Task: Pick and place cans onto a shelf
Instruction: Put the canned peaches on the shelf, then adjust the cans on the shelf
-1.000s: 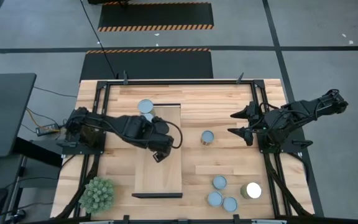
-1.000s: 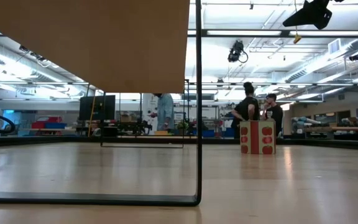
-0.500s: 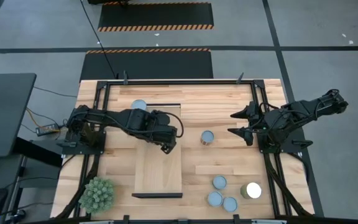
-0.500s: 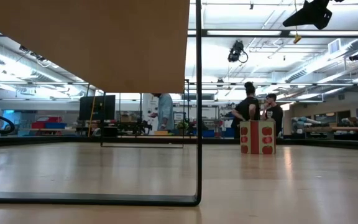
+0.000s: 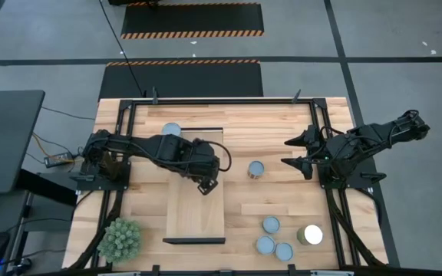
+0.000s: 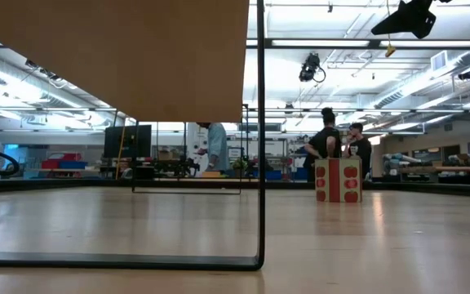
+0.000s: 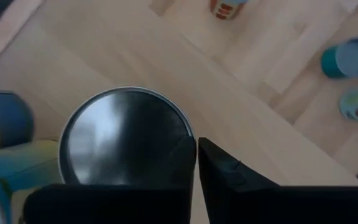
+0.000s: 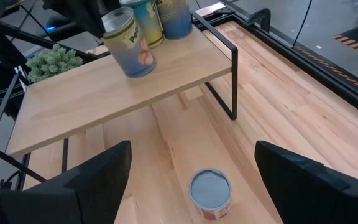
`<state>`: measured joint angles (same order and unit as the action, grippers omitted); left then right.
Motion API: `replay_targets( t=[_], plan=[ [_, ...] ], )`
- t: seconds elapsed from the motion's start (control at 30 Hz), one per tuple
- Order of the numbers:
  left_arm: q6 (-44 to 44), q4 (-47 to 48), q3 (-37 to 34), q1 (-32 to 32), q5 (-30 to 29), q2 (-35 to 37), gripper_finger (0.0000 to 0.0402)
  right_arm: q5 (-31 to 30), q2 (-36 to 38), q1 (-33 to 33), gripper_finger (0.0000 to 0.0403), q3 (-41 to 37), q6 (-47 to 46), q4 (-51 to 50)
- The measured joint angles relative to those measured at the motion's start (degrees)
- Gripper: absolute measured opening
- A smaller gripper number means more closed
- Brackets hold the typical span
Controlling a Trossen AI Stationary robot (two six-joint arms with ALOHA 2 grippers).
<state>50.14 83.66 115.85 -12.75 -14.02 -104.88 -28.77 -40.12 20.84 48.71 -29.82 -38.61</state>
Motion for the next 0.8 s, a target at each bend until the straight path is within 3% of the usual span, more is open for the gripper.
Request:
replay_targets(
  t=[0.13, 0.33, 0.8],
  plan=[
    [-1.2, 0.3, 0.0, 0.1, 2.3, 0.0, 0.0068, 0.0, 0.0, 0.0, 0.0348, 0.0, -0.2, 0.0],
    [-1.9, 0.3, 0.0, 0.1, 0.9, 0.3, 0.0110, 0.0, 0.0, 0.0, 0.0348, 0.0, -0.2, 0.0],
    [-5.8, 3.8, 7.8, 1.7, -5.2, 2.3, 0.0143, 0.0, 0.0, 0.0, 0.0348, 0.0, -0.2, 0.5]
  ],
)
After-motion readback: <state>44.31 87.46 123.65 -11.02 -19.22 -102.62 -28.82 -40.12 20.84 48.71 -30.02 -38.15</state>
